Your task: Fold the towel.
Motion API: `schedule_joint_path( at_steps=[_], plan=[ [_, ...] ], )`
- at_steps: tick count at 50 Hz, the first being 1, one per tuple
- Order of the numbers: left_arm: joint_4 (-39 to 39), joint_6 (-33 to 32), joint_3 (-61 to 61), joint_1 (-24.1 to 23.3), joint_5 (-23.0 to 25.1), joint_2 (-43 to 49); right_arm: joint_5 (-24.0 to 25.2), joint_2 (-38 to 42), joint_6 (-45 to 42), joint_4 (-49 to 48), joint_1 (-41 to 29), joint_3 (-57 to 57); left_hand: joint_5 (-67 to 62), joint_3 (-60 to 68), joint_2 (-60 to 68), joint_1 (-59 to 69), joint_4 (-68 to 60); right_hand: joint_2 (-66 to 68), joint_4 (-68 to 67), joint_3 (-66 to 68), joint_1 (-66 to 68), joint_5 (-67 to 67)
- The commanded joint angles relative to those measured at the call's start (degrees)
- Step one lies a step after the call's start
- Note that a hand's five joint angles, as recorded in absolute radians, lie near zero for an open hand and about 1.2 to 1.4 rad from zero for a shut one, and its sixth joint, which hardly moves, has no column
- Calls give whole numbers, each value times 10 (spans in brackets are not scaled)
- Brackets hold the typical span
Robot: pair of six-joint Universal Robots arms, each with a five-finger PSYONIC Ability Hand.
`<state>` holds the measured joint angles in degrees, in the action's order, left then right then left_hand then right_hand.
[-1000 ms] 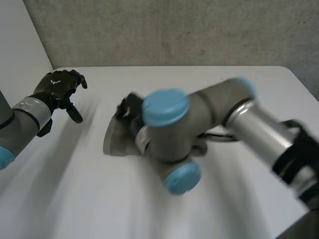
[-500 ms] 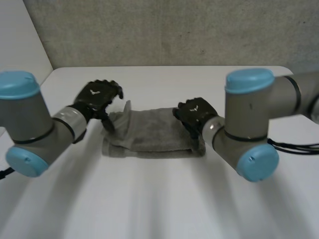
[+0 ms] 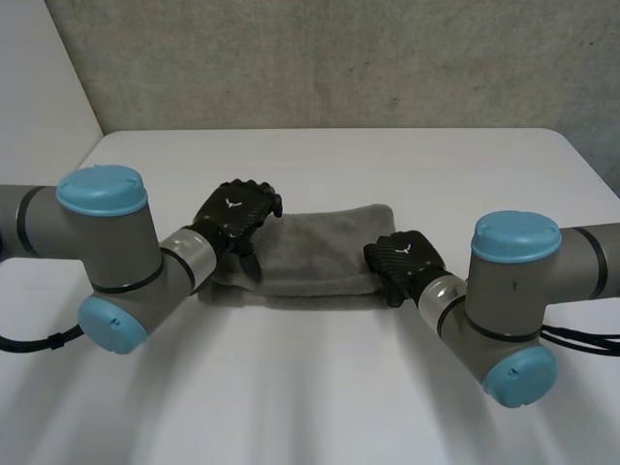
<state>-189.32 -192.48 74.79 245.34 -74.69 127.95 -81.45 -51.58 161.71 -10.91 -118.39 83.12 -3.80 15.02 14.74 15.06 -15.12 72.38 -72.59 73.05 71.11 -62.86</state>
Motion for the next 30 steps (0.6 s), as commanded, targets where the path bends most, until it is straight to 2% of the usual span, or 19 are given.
schedule_joint_path(
  at_steps=[1, 6, 9, 13, 14, 16, 18, 25, 27, 30],
  plan=[
    [2, 3, 18, 1, -8, -31, 7, -6, 59, 5, 6, -1, -3, -9, -7, -10, 10, 76, -74, 69, 89, -71],
    [3, 4, 35, 7, -17, -62, 32, -41, 55, 34, 26, 20, 1, -13, -10, -13, 14, 76, -74, 69, 89, -71],
    [3, 4, 52, 13, -20, -87, 56, -63, 18, 70, 50, 44, 2, -14, -12, -15, 15, 76, -74, 69, 89, -71],
    [3, 4, 79, 30, -20, -122, 75, -108, -93, 131, 112, 84, 4, -16, -13, -17, 17, 76, -74, 69, 89, -71],
    [3, 4, 79, 30, -20, -122, 75, -108, -93, 131, 113, 84, 4, -16, -13, -17, 17, 76, -74, 69, 89, -71],
    [4, 5, 90, 36, -20, -133, 73, -138, -169, 168, 143, 92, 4, -16, -13, -17, 17, 76, -74, 69, 89, -71],
    [4, 5, 93, 36, -19, -139, 74, -149, -196, 178, 149, 88, 4, -16, -13, -17, 17, 76, -74, 69, 89, -71],
    [3, 6, 94, 36, -20, -159, 67, -176, -195, 187, 121, 26, 6, -18, -15, -18, 19, 76, -74, 69, 89, -71],
    [3, 12, 87, 30, -21, -162, 68, -167, -161, 187, 54, -14, 6, -18, -15, -18, 19, 76, -74, 69, 89, -71],
    [2, 20, 84, 29, -21, -163, 67, -156, -145, 187, 15, -38, 6, -18, -15, -18, 19, 76, -74, 69, 89, -71]
  ],
)
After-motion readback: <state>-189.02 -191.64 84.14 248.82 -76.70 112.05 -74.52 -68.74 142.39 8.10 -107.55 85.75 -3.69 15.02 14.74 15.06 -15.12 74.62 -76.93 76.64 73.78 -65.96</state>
